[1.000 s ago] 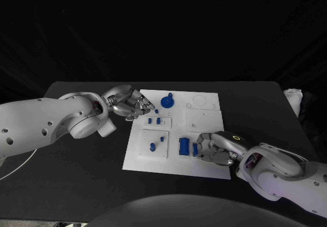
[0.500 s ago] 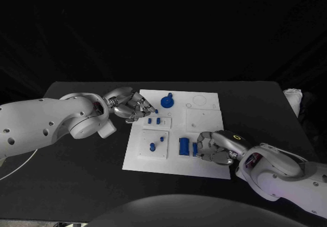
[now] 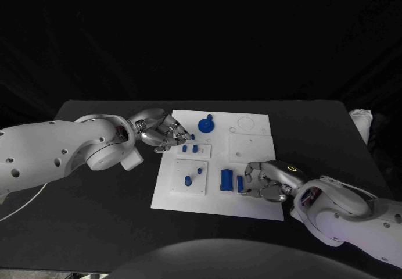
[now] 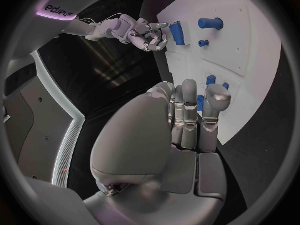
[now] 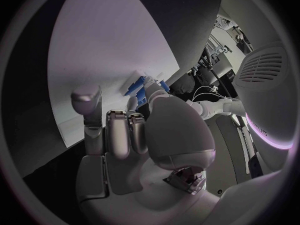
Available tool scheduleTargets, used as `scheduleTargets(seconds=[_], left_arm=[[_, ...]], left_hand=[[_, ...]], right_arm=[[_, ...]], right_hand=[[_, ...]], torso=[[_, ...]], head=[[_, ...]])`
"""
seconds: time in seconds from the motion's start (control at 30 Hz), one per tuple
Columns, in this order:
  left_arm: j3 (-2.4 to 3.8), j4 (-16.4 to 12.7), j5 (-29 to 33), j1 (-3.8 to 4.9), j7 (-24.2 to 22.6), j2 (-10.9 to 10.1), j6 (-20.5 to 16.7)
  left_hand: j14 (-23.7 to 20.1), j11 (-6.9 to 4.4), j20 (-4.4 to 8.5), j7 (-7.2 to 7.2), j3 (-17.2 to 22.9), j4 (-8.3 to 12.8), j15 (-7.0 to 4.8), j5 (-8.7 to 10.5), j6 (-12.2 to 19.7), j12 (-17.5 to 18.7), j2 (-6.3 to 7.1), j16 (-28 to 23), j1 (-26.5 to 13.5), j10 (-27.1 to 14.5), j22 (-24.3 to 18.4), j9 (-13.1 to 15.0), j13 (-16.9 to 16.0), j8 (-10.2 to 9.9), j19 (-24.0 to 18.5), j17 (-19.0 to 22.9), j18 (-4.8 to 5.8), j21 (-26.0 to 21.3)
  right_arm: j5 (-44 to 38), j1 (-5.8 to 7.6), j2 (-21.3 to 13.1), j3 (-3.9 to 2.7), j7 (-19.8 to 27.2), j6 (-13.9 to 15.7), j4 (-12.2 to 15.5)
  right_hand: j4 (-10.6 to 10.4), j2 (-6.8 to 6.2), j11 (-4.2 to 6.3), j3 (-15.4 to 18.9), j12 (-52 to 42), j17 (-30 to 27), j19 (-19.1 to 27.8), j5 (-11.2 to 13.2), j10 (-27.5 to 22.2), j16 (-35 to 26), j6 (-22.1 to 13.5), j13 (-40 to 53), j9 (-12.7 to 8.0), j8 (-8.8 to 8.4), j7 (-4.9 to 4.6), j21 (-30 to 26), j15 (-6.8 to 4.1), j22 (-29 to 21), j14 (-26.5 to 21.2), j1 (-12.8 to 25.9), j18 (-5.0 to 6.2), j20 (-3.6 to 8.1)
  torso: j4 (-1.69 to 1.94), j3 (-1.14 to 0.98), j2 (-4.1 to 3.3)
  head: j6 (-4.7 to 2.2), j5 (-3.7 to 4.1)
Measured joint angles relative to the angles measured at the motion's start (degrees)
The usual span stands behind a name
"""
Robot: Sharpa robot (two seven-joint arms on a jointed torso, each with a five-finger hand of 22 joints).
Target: Assemble the parts on the task board
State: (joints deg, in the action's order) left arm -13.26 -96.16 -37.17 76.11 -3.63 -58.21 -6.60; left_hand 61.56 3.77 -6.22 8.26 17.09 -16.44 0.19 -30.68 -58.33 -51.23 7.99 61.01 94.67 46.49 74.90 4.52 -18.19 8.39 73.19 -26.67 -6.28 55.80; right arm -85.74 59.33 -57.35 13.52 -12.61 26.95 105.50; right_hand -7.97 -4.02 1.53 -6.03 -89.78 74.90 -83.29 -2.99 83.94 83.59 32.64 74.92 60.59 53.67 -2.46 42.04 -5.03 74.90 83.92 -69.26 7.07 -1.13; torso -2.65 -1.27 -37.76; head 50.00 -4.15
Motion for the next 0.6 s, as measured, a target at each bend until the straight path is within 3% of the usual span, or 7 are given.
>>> scheduleTargets(seconds=[0.4,0.53,0.6], left_arm=[[0.0,0.0,0.0,-0.06,0.7,0.1,0.4],[0.0,0.0,0.0,-0.08,0.7,0.0,0.5],[0.0,0.0,0.0,-0.08,0.7,0.0,0.5]], left_hand=[[0.0,0.0,0.0,0.0,0.0,0.0,0.0,0.0,0.0,0.0,-0.23,0.0,0.2,0.0,0.0,0.0,0.0,0.0,0.0,0.0,0.0,0.0],[0.0,0.0,0.0,0.0,0.0,0.0,0.0,-0.11,0.0,0.0,-0.23,0.0,0.2,0.0,0.0,0.0,0.0,0.0,0.0,0.0,0.0,0.0],[0.0,0.0,0.0,0.0,0.0,0.0,0.0,-0.25,0.0,0.0,-0.23,0.0,0.2,0.0,0.0,0.0,0.0,0.0,0.0,0.0,0.0,0.0]], right_arm=[[2.5,0.0,-0.1,0.0,-1.5,-1.5,-0.3],[3.2,0.0,-0.9,0.0,-1.3,-1.1,-0.1],[3.6,0.0,-1.6,0.0,-0.9,-0.6,0.2]], right_hand=[[-1.2,-0.57,0.21,3.1,0.0,0.0,0.2,0.0,0.2,0.2,-0.5,0.0,0.7,0.89,0.44,0.0,0.0,0.0,0.0,0.9,0.0,0.2],[-3.0,-1.57,0.42,5.8,0.0,0.0,0.2,0.0,0.0,0.9,-0.7,0.0,0.8,1.12,0.63,0.6,-0.22,0.0,0.2,1.9,0.0,0.2],[-4.2,-1.11,0.42,7.1,0.0,0.0,0.2,0.0,0.0,1.9,-0.7,0.0,0.8,1.34,0.63,0.6,-0.37,0.0,0.1,2.6,0.0,0.2]], torso=[[-0.01,-0.01,-0.01],[-0.01,-0.01,-0.01],[-0.01,-0.01,-0.01]], head=[[0.0,-0.1],[0.0,-0.32],[0.0,-0.48]])
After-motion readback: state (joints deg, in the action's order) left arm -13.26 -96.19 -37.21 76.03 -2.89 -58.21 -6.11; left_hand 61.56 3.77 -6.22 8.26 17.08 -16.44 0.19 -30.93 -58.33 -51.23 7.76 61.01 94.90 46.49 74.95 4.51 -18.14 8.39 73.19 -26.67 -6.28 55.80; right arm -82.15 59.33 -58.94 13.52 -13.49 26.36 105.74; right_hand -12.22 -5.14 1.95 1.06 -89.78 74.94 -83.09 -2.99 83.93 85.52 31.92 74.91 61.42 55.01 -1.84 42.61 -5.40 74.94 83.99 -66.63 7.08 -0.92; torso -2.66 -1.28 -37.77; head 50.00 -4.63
